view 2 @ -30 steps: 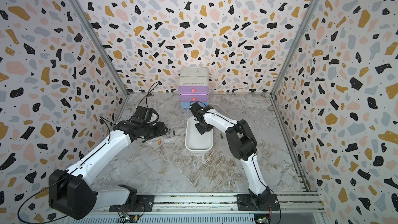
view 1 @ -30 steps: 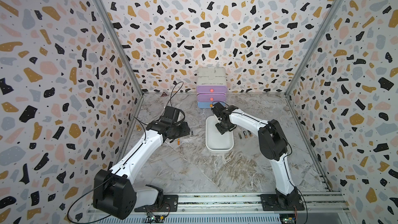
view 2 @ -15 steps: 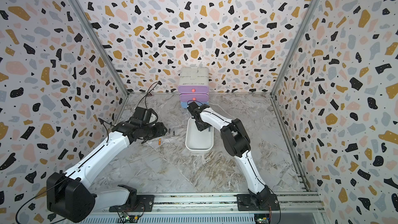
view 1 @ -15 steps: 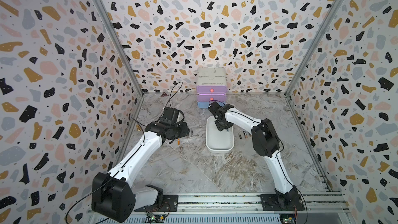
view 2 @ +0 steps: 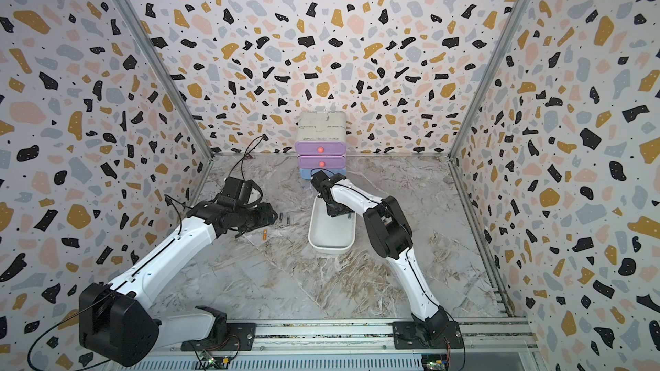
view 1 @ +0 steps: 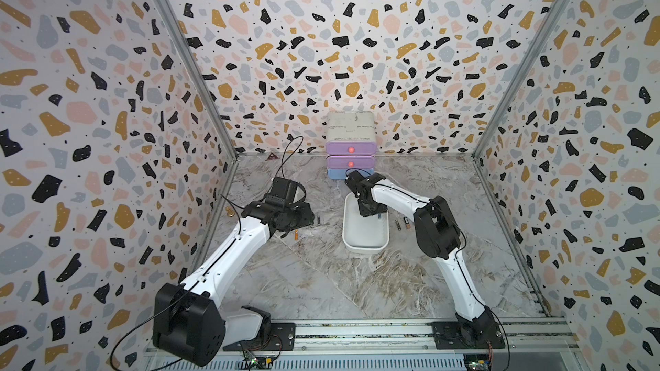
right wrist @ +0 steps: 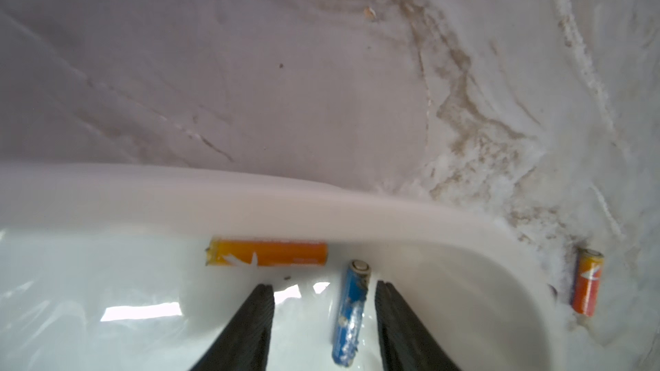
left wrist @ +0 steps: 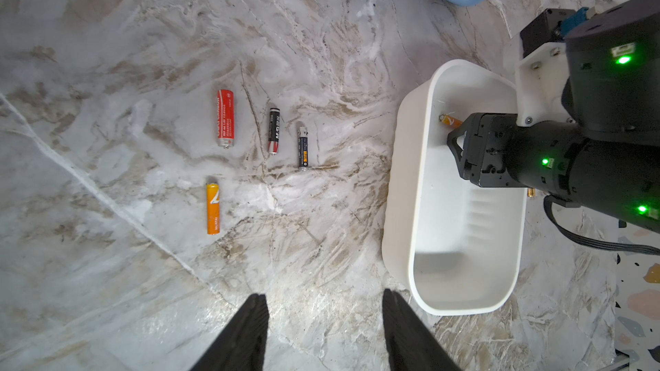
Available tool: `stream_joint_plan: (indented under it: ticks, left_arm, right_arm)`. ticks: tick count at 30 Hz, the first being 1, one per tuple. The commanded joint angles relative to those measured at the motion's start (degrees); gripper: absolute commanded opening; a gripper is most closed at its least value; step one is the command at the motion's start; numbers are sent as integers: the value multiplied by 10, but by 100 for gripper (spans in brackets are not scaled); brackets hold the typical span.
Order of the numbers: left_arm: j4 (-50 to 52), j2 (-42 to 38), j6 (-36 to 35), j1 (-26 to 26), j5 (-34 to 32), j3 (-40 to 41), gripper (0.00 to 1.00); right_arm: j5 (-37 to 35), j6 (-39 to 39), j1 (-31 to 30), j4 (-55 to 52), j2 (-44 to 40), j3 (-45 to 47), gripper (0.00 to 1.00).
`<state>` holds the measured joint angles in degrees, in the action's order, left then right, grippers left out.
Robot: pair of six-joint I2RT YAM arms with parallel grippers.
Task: Take the batteries out of the storage box
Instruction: Pick up the battery from the storage box.
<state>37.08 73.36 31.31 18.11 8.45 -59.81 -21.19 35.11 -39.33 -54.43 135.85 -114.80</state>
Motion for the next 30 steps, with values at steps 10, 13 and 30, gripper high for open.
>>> stream_joint_plan:
  ticks: [10,13,30]
  left_arm:
    - [-15,1,-4,0,-13,11,55]
    - [-17,1,-5,1,-15,16,55]
    - [-13,5,-8,1,-13,10,55]
  right_arm:
    - [75,92,2,-1,5,-13,46]
    - [43,68,1,-8,-4,-21,46]
    - [182,-396,25,74,-61,23,53]
